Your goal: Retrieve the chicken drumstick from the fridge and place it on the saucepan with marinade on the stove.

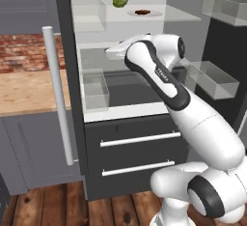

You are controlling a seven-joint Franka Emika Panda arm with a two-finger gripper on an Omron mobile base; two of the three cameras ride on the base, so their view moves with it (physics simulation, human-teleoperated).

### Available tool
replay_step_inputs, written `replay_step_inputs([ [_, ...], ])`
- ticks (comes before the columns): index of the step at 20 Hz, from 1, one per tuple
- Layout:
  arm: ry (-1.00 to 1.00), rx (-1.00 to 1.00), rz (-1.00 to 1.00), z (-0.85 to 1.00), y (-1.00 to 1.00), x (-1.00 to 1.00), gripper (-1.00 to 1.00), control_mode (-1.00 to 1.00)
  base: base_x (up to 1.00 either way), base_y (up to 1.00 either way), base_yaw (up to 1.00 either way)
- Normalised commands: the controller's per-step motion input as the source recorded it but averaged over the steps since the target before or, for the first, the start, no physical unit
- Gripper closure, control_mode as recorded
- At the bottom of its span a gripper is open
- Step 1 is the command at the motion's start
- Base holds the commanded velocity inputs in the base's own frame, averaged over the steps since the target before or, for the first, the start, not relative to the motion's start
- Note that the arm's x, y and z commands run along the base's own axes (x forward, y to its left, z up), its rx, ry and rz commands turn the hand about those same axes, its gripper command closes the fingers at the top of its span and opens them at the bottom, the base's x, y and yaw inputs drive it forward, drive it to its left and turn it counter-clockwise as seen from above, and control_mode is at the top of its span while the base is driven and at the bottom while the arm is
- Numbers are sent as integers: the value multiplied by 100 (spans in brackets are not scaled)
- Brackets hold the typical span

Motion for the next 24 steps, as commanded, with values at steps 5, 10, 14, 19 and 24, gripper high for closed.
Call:
replay_step_inputs([
  [5, 33, -17, -7, 30, -46, -73, -100, -100, 0, 0, 0],
  [10, 12, -10, -10, 1, -33, -100, -100, -100, 0, 0, 0],
  [14, 0, -12, -19, -2, -55, -56, -100, -100, 0, 0, 0],
  [19, -10, -12, -25, -29, -77, -45, -100, -100, 0, 0, 0],
  [24, -9, -1, -25, -10, -67, -84, -100, -100, 0, 0, 0],
])
